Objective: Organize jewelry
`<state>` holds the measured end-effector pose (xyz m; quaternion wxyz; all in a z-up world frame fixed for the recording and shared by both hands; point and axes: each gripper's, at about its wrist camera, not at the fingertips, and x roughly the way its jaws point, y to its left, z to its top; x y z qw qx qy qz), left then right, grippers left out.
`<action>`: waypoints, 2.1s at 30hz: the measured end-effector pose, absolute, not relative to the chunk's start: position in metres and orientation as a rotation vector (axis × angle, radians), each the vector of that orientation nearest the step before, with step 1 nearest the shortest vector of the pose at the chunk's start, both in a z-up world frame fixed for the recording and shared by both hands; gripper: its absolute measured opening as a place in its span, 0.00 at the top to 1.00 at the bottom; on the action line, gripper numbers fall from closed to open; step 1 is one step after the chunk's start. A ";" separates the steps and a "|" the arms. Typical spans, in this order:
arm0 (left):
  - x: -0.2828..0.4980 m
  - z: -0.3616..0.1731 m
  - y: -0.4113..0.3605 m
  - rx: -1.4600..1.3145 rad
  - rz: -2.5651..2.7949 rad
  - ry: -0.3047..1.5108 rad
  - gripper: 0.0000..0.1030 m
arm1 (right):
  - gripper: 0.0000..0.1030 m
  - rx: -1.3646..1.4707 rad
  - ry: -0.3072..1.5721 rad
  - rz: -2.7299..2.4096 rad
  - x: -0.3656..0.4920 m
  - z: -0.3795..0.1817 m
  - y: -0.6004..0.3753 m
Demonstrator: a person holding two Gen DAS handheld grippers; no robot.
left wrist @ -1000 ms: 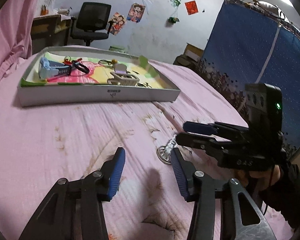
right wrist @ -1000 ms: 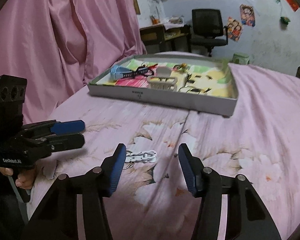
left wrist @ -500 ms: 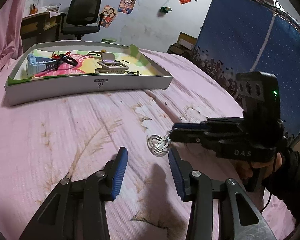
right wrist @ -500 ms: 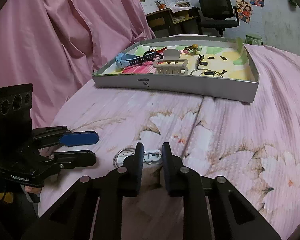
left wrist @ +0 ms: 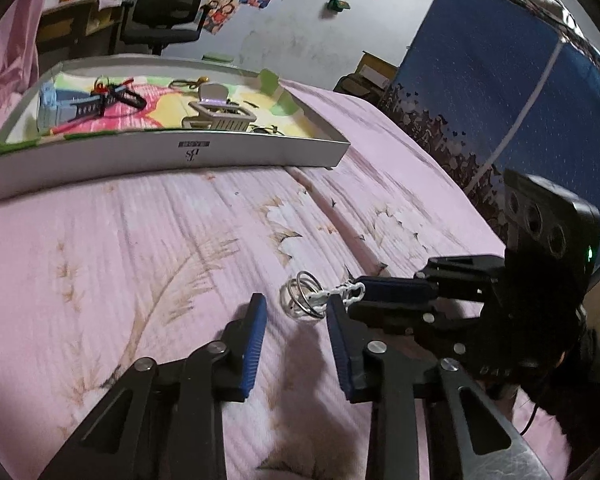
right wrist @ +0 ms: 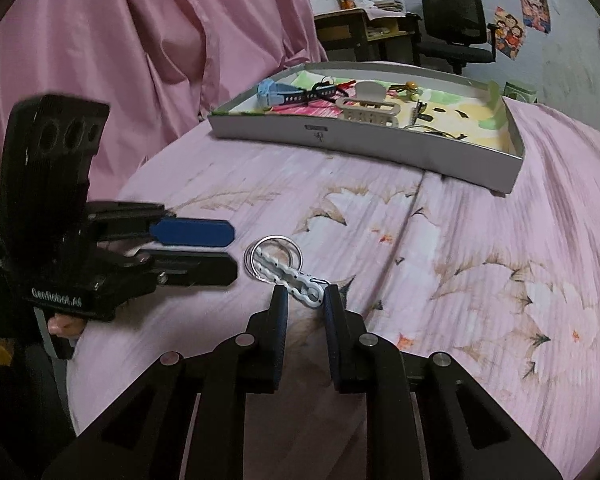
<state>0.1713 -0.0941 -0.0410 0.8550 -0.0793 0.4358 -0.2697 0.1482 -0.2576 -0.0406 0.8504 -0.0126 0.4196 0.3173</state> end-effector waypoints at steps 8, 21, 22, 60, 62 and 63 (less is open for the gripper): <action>0.183 -0.047 -0.093 -0.238 -0.609 0.961 0.73 | 0.85 -0.030 0.882 0.672 0.147 -0.040 -0.253; 0.193 -0.054 -0.085 -0.317 -0.580 0.990 0.97 | 0.96 0.011 0.868 0.666 0.148 -0.041 -0.259; 0.194 -0.054 -0.085 -0.316 -0.578 0.990 0.97 | 0.97 0.014 0.865 0.665 0.147 -0.041 -0.260; 0.218 -0.059 -0.124 -0.135 -0.547 1.071 0.93 | 0.98 0.127 0.842 0.444 0.121 -0.045 -0.306; 0.219 -0.060 -0.122 -0.137 -0.541 1.074 0.95 | 0.98 0.134 0.841 0.440 0.121 -0.045 -0.306; 0.219 -0.060 -0.123 -0.133 -0.540 1.073 0.95 | 0.98 0.136 0.841 0.438 0.121 -0.046 -0.306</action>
